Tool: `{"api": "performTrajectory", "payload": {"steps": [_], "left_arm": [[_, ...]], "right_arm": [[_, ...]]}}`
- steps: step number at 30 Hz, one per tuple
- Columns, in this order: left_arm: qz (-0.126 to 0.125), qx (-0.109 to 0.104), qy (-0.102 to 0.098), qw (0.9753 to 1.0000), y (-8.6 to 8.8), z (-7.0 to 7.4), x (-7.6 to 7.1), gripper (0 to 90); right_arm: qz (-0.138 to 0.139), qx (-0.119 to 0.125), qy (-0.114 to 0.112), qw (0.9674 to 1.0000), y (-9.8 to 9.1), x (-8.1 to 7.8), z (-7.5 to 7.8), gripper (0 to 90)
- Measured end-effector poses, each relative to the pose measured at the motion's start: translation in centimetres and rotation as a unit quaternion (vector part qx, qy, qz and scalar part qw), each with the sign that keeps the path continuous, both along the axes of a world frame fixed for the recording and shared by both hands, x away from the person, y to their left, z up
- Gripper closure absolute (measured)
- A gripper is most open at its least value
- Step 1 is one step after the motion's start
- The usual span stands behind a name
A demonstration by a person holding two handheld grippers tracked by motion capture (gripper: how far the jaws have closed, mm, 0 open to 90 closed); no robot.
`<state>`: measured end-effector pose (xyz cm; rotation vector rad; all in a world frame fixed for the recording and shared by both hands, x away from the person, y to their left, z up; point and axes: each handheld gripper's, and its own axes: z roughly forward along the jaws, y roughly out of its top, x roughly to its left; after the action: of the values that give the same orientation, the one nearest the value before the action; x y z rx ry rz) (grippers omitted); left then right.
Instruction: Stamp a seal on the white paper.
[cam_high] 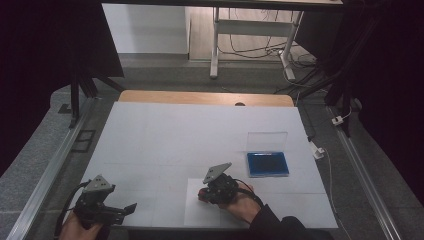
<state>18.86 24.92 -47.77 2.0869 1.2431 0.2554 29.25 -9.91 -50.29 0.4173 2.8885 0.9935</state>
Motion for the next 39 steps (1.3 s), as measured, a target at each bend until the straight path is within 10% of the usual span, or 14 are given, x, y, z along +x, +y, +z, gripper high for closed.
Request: {"api": "performTrajectory", "payload": {"steps": [8, 17, 39], "left_arm": [[0.0, 0.001, 0.0, 1.0, 0.0, 0.0, 0.0, 1.3], [0.0, 0.001, 0.0, 1.0, 0.0, 0.0, 0.0, 1.3], [-0.001, 0.0, -0.002, 1.0, 0.0, 0.0, 0.0, 1.4]], "right_arm": [[0.009, -0.028, -0.05, 0.9983, 0.7, -1.2, 0.2, 80.2], [-0.015, 0.013, 0.016, 0.9997, -0.2, 0.2, -0.2, 80.3], [-0.001, 0.017, -0.008, 0.9998, -0.3, -0.2, -0.1, 79.4]]}}
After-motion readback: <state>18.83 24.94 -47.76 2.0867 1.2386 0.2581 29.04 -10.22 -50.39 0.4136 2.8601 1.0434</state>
